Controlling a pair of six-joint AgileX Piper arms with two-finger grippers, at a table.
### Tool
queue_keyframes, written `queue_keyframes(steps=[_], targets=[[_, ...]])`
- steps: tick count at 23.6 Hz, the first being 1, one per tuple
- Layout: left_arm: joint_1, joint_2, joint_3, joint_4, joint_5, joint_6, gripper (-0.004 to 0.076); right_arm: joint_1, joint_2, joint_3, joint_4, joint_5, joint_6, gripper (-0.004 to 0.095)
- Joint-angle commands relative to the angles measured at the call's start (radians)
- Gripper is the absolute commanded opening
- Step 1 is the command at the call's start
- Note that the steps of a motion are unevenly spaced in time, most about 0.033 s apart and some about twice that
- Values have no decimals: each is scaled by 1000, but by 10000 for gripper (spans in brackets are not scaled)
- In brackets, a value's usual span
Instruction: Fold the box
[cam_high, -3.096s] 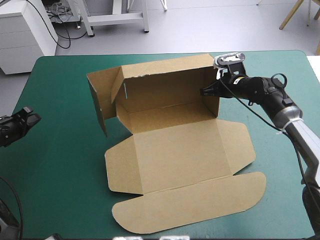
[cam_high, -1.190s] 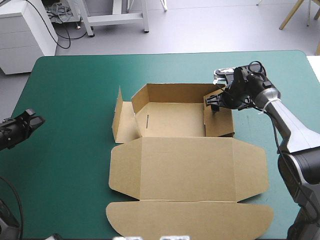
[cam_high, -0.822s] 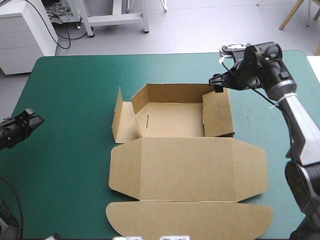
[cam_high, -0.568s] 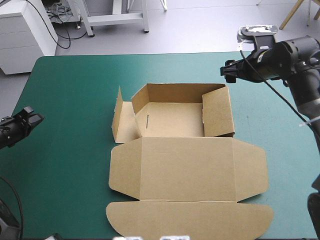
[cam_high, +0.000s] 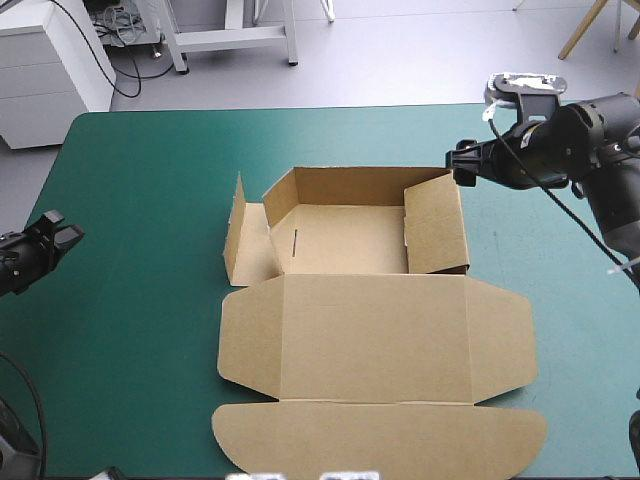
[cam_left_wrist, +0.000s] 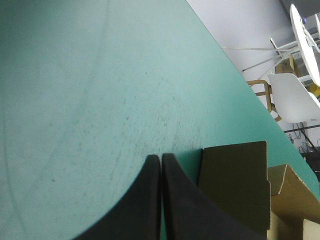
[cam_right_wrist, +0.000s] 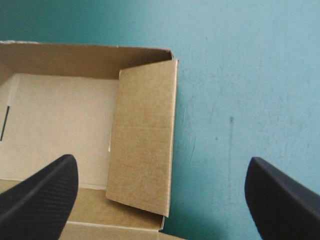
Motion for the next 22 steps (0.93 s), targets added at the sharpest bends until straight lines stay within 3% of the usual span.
queue_keyframes(steps=[1, 10, 22], targets=[[2, -33, -20, -68, 17, -24, -10, -6, 13, 56, 4, -43, 1, 833], [2, -33, -20, -68, 10, -24, -10, -6, 260, 85, 66, -52, -71, 833], [2, -33, -20, -68, 12, -24, -10, -6, 351, 91, 66, -73, -105, 833]])
